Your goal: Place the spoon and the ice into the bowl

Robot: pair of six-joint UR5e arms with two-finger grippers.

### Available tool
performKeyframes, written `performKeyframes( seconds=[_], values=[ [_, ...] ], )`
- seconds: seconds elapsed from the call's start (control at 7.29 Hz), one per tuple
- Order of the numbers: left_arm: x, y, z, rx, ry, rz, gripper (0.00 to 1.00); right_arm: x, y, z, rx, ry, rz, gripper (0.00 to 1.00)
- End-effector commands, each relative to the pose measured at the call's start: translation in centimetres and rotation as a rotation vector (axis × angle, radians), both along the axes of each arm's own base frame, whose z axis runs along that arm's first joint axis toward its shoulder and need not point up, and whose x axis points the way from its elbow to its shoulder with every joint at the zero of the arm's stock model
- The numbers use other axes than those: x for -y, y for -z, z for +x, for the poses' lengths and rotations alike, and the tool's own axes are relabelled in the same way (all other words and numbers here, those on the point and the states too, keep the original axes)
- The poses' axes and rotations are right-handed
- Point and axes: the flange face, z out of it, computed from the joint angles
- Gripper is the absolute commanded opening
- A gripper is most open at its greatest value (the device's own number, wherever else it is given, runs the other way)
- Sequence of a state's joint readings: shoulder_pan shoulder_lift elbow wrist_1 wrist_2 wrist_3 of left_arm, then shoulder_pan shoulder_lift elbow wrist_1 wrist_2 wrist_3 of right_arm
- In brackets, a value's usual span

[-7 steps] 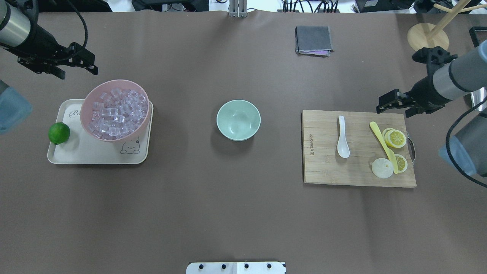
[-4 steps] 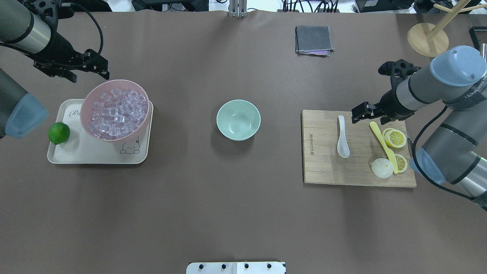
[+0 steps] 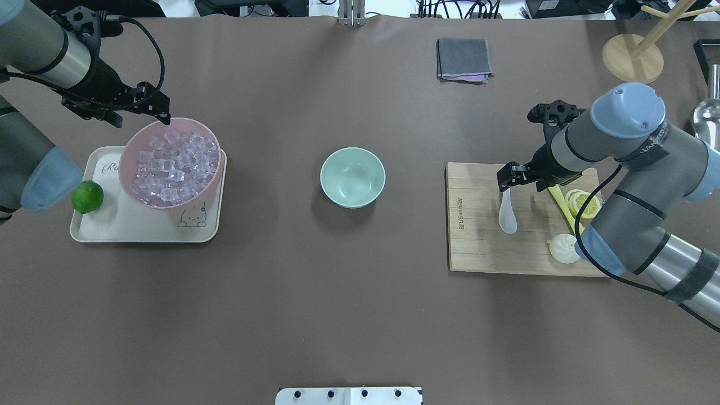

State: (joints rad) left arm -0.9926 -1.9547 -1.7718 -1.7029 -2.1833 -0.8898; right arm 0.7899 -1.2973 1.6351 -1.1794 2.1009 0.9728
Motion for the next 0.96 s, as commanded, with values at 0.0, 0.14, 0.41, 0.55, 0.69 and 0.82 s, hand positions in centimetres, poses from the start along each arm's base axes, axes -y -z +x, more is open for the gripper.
performKeyframes(
  seconds=[0.0,0.14,0.41,0.55,0.69,0.82],
  values=[
    [0.0,0.0,0.1,-0.001,0.003,-0.005,0.97,0.3,0.1,-1.3,-0.004,0.007,-0.004,0.72],
    [0.0,-0.1,0.1,0.0,0.003,-0.007,0.97,0.4,0.2,-1.4,-0.002,0.007,-0.002,0.51],
    [0.0,-0.1,0.2,0.0,0.002,-0.007,0.97,0.4,0.4,-1.5,0.001,0.006,-0.006,0.0],
    [0.0,-0.1,0.2,-0.001,0.001,-0.007,0.97,0.4,0.4,-1.5,0.002,0.007,-0.006,0.0],
    [0.1,-0.4,0.4,0.002,-0.001,-0.012,0.97,0.4,0.5,-1.4,0.005,0.008,-0.008,0.0],
    [0.2,-0.6,0.5,0.005,-0.001,-0.013,0.97,0.3,1.2,-1.4,0.015,0.01,-0.002,0.0]
  ],
)
